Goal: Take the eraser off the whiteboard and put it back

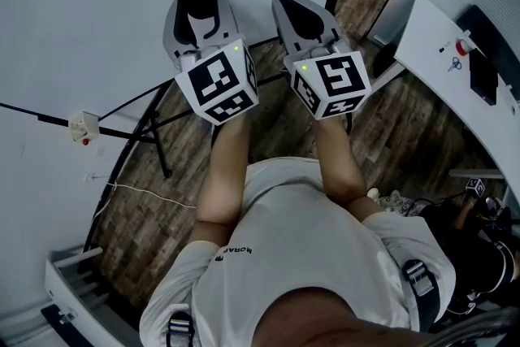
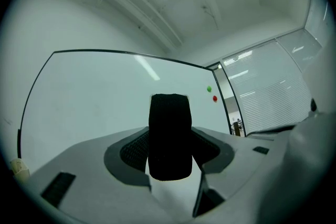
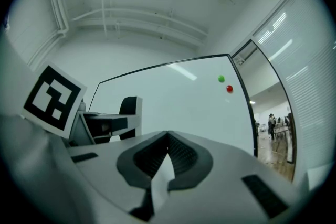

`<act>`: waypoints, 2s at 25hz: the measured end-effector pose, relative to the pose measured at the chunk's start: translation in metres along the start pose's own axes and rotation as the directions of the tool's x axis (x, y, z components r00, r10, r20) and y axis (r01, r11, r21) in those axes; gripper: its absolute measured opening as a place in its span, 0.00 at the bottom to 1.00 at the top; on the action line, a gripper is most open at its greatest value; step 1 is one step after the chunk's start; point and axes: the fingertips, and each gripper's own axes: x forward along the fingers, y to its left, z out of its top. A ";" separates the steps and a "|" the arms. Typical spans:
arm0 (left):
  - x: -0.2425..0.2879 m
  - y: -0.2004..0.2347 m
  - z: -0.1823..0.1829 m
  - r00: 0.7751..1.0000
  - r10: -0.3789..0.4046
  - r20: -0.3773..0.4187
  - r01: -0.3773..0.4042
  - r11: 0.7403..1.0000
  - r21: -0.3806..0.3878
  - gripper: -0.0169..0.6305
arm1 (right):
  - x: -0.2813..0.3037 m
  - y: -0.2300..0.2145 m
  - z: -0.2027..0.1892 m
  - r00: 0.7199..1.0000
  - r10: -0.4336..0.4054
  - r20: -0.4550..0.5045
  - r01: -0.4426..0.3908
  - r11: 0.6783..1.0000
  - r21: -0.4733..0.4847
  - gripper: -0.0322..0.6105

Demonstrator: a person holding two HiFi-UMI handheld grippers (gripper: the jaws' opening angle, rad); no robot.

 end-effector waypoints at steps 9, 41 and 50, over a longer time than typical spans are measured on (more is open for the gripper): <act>0.018 0.005 0.002 1.000 0.022 0.000 -0.022 1.000 0.003 0.37 | 0.000 -0.004 0.001 1.000 -0.005 0.007 0.005 1.000 0.000 0.07; 0.108 0.025 0.002 0.991 0.091 -0.093 -0.088 0.996 0.032 0.38 | 0.006 -0.017 0.014 0.999 -0.008 0.033 0.009 1.000 -0.004 0.07; 0.122 0.029 0.001 0.989 0.105 -0.108 -0.102 0.994 0.034 0.38 | 0.005 -0.021 0.013 0.999 -0.016 0.035 0.016 1.000 -0.001 0.07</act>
